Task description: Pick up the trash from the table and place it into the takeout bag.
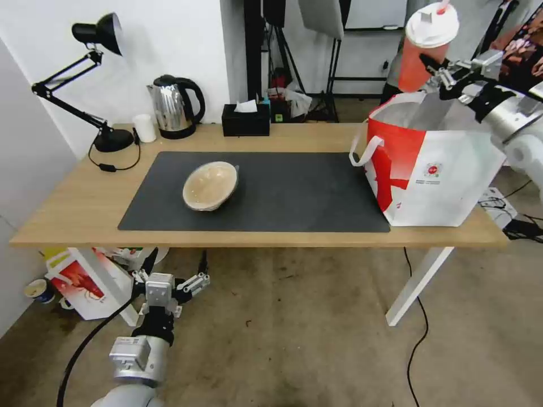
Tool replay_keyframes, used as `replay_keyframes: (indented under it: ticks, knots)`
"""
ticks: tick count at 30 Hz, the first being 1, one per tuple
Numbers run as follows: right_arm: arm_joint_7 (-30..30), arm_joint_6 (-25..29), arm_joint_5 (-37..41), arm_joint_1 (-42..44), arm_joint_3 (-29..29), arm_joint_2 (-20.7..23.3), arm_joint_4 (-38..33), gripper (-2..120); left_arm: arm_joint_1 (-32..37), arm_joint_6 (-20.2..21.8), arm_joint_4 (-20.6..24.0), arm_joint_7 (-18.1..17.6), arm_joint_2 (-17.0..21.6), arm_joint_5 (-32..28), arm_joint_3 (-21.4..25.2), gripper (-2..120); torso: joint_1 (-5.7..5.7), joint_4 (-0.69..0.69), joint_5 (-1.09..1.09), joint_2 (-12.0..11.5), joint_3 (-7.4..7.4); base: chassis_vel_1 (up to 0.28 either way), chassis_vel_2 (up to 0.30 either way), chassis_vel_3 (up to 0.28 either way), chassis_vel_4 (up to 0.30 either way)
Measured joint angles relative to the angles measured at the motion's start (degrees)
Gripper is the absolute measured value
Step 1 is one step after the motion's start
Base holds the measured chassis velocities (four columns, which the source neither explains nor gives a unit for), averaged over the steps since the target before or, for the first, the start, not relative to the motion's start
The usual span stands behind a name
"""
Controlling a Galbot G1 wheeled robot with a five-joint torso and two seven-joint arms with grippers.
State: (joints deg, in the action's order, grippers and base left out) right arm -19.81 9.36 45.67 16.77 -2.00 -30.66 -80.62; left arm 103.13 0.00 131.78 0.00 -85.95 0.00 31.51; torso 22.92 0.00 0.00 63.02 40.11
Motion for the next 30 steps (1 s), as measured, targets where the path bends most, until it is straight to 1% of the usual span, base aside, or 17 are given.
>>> replay_keyframes:
  ticks: [5,9,17,27,29,30]
  knots:
    - [-0.10,0.05,-1.86,0.10,-0.78,-0.27,1.94,2,0.00,0.00,0.00,0.00,0.00,0.00,0.00,100,0.00,0.00,0.00,0.00,0.00,0.000,0.000,0.000,0.000]
    - [-0.40,0.10,-3.32,-0.96,-0.87,-1.32,5.48,2,0.00,0.00,0.00,0.00,0.00,0.00,0.00,100,0.00,0.00,0.00,0.00,0.00,0.000,0.000,0.000,0.000]
    - [-0.21,-0.09,-4.15,0.33,-0.64,-2.19,6.07,2,0.00,0.00,0.00,0.00,0.00,0.00,0.00,100,0.00,0.00,0.00,0.00,0.00,0.000,0.000,0.000,0.000]
    - [1.81,-0.69,-5.14,0.27,-0.19,-2.46,7.23,2,0.00,0.00,0.00,0.00,0.00,0.00,0.00,100,0.00,0.00,0.00,0.00,0.00,0.000,0.000,0.000,0.000]
    - [2.29,-0.72,-5.15,0.38,-0.15,-2.46,7.15,3,0.00,0.00,0.00,0.00,0.00,0.00,0.00,100,0.00,0.00,0.00,0.00,0.00,0.000,0.000,0.000,0.000]
    - [2.53,-0.76,-5.17,0.46,-0.13,-2.46,7.06,7,0.00,0.00,0.00,0.00,0.00,0.00,0.00,100,0.00,0.00,0.00,0.00,0.00,0.000,0.000,0.000,0.000]
